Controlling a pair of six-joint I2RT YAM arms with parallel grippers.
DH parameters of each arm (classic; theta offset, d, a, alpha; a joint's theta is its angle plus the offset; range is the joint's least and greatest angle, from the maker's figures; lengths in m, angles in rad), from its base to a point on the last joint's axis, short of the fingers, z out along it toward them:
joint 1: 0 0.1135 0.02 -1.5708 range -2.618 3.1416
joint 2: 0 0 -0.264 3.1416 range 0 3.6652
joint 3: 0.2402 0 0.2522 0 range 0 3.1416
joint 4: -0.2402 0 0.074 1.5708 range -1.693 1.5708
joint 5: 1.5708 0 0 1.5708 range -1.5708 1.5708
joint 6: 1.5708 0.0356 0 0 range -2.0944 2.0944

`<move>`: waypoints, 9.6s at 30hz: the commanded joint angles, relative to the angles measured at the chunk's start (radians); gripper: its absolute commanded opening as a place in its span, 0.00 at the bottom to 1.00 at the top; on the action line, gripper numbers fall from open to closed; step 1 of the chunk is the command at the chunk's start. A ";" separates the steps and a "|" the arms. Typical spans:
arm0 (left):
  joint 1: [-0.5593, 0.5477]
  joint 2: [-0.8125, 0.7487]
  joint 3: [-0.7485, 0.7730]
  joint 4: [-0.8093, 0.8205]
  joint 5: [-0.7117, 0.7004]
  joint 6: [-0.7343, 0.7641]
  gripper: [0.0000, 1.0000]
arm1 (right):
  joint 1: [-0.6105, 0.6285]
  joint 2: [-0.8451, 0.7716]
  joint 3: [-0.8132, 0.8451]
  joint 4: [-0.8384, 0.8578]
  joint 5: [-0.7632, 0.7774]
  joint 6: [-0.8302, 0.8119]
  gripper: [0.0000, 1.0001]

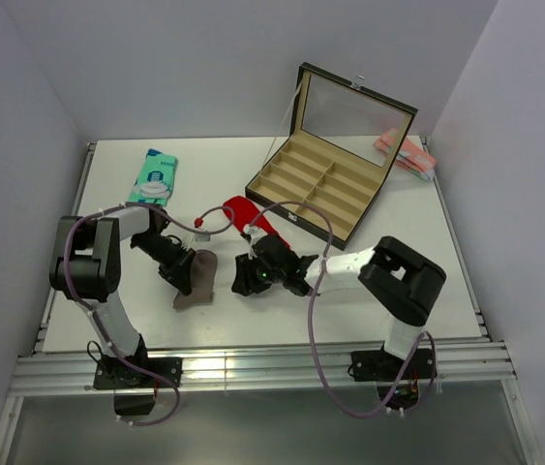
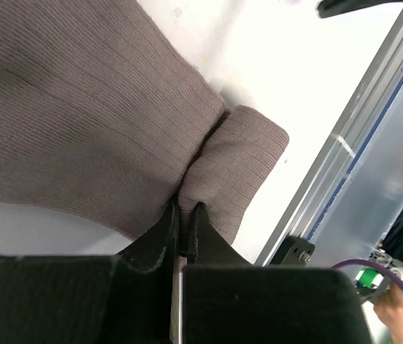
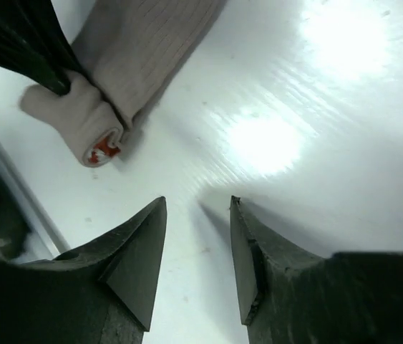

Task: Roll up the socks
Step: Roll the sock at the center of the board.

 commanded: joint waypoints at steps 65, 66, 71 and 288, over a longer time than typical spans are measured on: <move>0.127 -0.007 0.342 0.365 0.152 -0.371 0.25 | 0.231 0.152 0.281 -0.174 0.295 -0.574 0.00; 0.139 -0.017 0.339 0.371 0.152 -0.363 0.26 | 0.220 0.153 0.287 -0.180 0.272 -0.543 0.00; 0.192 -0.137 0.238 0.448 0.127 -0.304 0.27 | 0.146 0.195 0.376 -0.278 0.097 -0.503 0.00; -0.287 -0.753 -0.615 0.985 -0.048 0.184 0.67 | -0.204 0.552 0.614 -0.715 -0.663 -0.423 0.14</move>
